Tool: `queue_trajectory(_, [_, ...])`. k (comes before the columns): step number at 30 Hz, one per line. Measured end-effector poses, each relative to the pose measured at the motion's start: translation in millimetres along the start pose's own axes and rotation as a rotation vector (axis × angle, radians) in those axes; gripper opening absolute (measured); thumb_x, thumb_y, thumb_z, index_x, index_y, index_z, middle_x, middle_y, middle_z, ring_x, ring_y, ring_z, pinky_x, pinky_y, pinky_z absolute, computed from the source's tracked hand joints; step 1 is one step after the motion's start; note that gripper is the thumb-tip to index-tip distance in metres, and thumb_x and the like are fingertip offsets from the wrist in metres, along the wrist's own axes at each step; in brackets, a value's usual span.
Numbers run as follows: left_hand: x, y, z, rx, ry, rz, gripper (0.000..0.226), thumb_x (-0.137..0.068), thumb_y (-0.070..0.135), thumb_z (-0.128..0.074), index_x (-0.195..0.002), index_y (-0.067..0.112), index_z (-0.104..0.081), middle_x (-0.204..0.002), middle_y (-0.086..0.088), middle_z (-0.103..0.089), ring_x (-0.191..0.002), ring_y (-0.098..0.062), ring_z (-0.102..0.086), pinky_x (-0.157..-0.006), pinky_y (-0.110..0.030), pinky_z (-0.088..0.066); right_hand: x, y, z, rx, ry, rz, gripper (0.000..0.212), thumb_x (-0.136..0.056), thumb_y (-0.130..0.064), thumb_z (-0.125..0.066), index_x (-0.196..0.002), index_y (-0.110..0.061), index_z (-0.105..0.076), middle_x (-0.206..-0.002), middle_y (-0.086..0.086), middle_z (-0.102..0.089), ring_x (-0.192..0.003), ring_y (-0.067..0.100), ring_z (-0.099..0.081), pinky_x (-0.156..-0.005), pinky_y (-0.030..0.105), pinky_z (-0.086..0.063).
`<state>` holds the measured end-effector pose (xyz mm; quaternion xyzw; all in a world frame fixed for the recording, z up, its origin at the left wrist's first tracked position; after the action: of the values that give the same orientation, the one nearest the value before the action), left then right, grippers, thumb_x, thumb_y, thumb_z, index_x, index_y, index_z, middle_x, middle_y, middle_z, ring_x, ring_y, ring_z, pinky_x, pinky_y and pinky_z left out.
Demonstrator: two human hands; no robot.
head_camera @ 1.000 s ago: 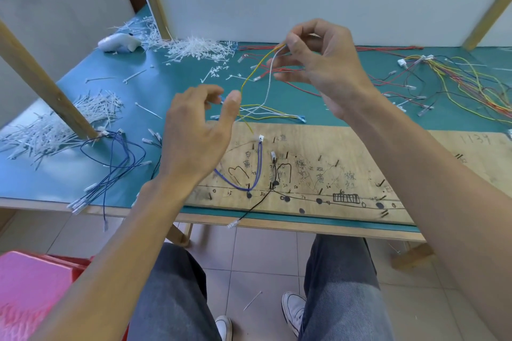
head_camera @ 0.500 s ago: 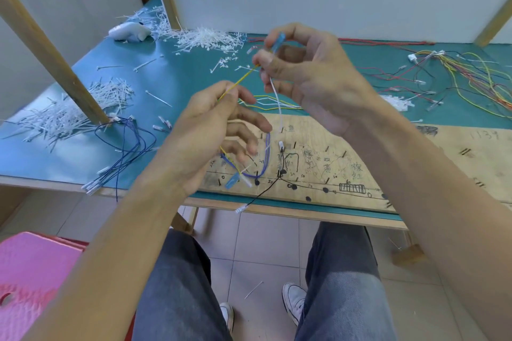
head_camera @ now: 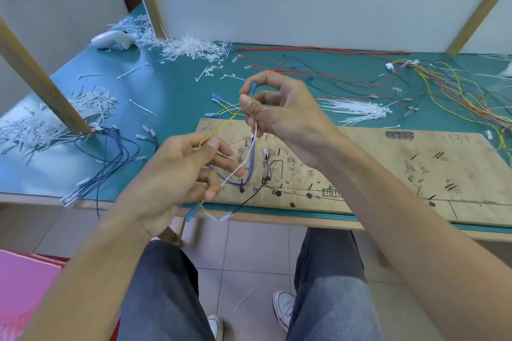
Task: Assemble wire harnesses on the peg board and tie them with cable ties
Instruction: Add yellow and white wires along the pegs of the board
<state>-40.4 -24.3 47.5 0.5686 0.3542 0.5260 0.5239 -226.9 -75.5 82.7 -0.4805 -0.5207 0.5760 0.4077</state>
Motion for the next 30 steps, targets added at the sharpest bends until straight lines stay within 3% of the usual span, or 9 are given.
queue_trajectory(5, [-0.2, 4.0, 12.5, 0.225, 0.027, -0.018, 0.029, -0.112, 0.027, -0.038, -0.101, 0.008, -0.058, -0.094, -0.033, -0.073, -0.04, -0.023, -0.047, -0.032, -0.016, -0.026, 4.0, 7.4, -5.9, -0.008, -0.09, -0.062, 0.005, -0.101, -0.006, -0.068, -0.103, -0.006, -0.063, -0.081, 0.017, -0.064, -0.054, 0.021, -0.044, -0.049, 0.028, -0.037])
queue_trajectory(10, [1.2, 5.6, 11.7, 0.19, -0.056, 0.033, 0.038, -0.106, 0.044, -0.043, -0.094, 0.016, -0.067, -0.079, -0.028, -0.068, -0.041, -0.029, -0.051, -0.039, -0.026, -0.039, 5.9, 8.6, -6.9, 0.083, -0.119, 0.004, 0.007, -0.101, -0.007, -0.069, -0.101, -0.003, -0.064, -0.083, 0.016, -0.069, -0.049, 0.015, -0.044, -0.049, 0.025, -0.036])
queue_trajectory(12, [5.7, 6.0, 7.5, 0.24, -0.222, 0.127, 0.043, -0.103, 0.052, -0.046, -0.096, 0.017, -0.069, -0.073, -0.022, -0.063, -0.041, -0.027, -0.05, -0.04, -0.024, -0.033, 4.9, 4.8, -6.2, 0.251, -0.05, 0.139, 0.007, -0.098, -0.007, -0.072, -0.097, -0.003, -0.065, -0.081, 0.012, -0.071, -0.051, 0.009, -0.053, -0.053, 0.019, -0.041])
queue_trajectory(15, [9.9, 10.3, 2.7, 0.441, -0.355, 0.143, 0.03, -0.099, 0.042, -0.055, -0.093, 0.016, -0.07, -0.068, -0.011, -0.057, -0.044, -0.022, -0.052, -0.039, -0.024, -0.039, 5.2, 0.2, -6.2, 0.43, 0.11, 0.359, 0.007, -0.095, -0.006, -0.075, -0.095, -0.005, -0.068, -0.077, -0.001, -0.066, -0.058, 0.014, -0.061, -0.06, 0.021, -0.044])
queue_trajectory(18, [9.9, 14.5, 0.0, 0.399, -0.253, -0.035, 0.029, -0.105, 0.033, -0.051, -0.09, 0.017, -0.07, -0.069, -0.01, -0.059, -0.052, -0.026, -0.06, -0.051, -0.027, -0.051, 12.8, -1.7, -7.7, 0.537, 0.251, 0.562, 0.008, -0.096, -0.008, -0.075, -0.096, -0.003, -0.069, -0.079, -0.005, -0.062, -0.058, 0.016, -0.055, -0.061, 0.024, -0.044])
queue_trajectory(21, [15.3, 13.7, -2.8, 0.32, -0.204, -0.146, 0.03, -0.109, 0.033, -0.046, -0.096, 0.015, -0.067, -0.069, -0.013, -0.06, -0.064, -0.034, -0.068, -0.063, -0.036, -0.059, 18.2, 0.5, -3.1, 0.425, 0.345, 0.612, 0.011, -0.098, -0.01, -0.073, -0.098, 0.0, -0.069, -0.077, -0.01, -0.061, -0.054, 0.017, -0.058, -0.055, 0.037, -0.052])
queue_trajectory(24, [19.4, 8.5, 1.4, 0.237, -0.182, -0.118, 0.031, -0.111, 0.038, -0.045, -0.101, 0.017, -0.065, -0.068, -0.011, -0.057, -0.056, -0.029, -0.059, -0.049, -0.031, -0.05, 17.6, -1.1, 1.6, 0.38, 0.374, 0.573, 0.012, -0.097, -0.012, -0.075, -0.098, -0.001, -0.07, -0.079, -0.008, -0.063, -0.051, 0.023, -0.055, -0.05, 0.035, -0.046])
queue_trajectory(26, [18.6, 6.9, 5.6, 0.167, -0.125, -0.119, 0.03, -0.111, 0.034, -0.046, -0.098, 0.017, -0.067, -0.068, -0.01, -0.056, -0.056, -0.024, -0.053, -0.043, -0.027, -0.041, 13.5, -2.0, -0.2, 0.353, 0.292, 0.462, 0.01, -0.096, -0.012, -0.076, -0.096, -0.004, -0.07, -0.079, -0.003, -0.067, -0.052, 0.013, -0.055, -0.051, 0.026, -0.042])
queue_trajectory(30, [14.4, 8.1, -0.1, -0.036, -0.006, -0.18, 0.021, -0.108, 0.025, -0.054, -0.101, 0.015, -0.071, -0.097, -0.012, -0.072, -0.081, -0.017, -0.063, -0.053, -0.028, -0.05, 4.5, 2.0, -3.6, 0.09, 0.04, 0.109, 0.009, -0.097, -0.01, -0.074, -0.094, -0.006, -0.067, -0.079, 0.015, -0.073, -0.045, 0.016, -0.051, -0.044, 0.025, -0.042])
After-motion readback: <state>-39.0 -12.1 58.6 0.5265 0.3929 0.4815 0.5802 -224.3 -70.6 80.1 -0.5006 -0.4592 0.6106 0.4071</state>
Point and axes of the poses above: each hand's wrist, its own x-axis away from the middle knuckle, its own z-axis out of the back of the hand, y = z × x, the point moved 4 cm from there along -x, towards the middle knuckle
